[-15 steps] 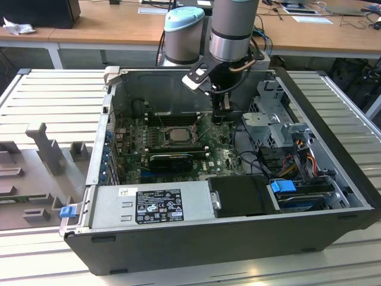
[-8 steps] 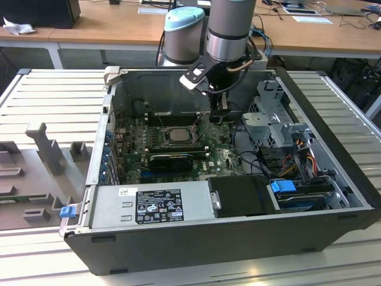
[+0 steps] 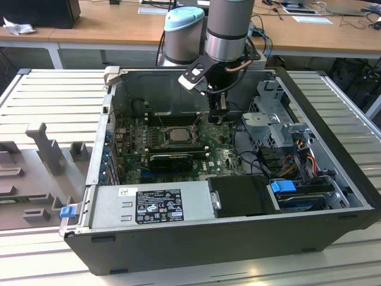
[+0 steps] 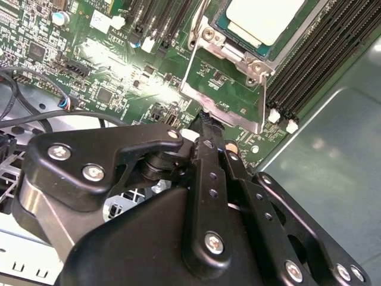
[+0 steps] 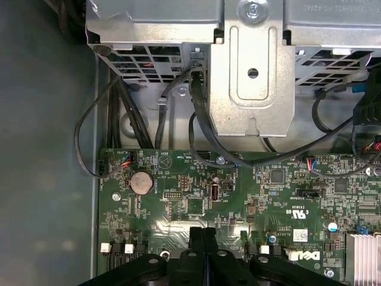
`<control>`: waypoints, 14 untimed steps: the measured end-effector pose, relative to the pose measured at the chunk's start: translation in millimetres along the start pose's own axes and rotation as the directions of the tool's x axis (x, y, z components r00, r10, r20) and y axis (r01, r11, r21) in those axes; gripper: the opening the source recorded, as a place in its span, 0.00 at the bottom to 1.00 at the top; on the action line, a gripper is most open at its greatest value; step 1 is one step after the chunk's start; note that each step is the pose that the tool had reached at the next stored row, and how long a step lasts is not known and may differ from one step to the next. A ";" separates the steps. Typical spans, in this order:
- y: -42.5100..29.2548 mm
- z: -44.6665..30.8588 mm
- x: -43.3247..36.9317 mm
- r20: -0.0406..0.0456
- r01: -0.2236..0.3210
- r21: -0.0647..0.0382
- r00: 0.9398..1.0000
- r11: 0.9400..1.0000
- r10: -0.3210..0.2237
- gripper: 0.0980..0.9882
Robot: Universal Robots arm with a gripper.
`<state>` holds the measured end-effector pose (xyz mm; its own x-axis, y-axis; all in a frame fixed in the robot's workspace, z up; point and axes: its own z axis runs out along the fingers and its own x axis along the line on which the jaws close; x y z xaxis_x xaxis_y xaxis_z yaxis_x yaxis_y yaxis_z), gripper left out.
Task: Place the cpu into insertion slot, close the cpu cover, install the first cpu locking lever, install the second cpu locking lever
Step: 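Close the cpu cover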
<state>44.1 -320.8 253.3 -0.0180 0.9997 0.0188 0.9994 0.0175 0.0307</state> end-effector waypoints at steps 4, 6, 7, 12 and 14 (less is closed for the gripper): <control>-1.2 0.0 0.0 0.000 0.000 0.000 1.000 1.000 0.000 0.01; -1.7 -0.1 0.0 0.000 0.000 0.000 1.000 1.000 0.000 0.01; -2.0 -0.1 0.0 0.000 0.000 0.000 1.000 1.000 0.000 0.01; -6.4 -0.2 0.1 -0.001 0.000 0.000 1.000 1.000 0.000 0.01; -7.5 -0.2 0.1 -0.001 0.000 0.000 1.000 1.000 0.000 0.01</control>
<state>36.5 -320.8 253.3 -0.0180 0.9996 0.0195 0.9994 0.0174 0.0307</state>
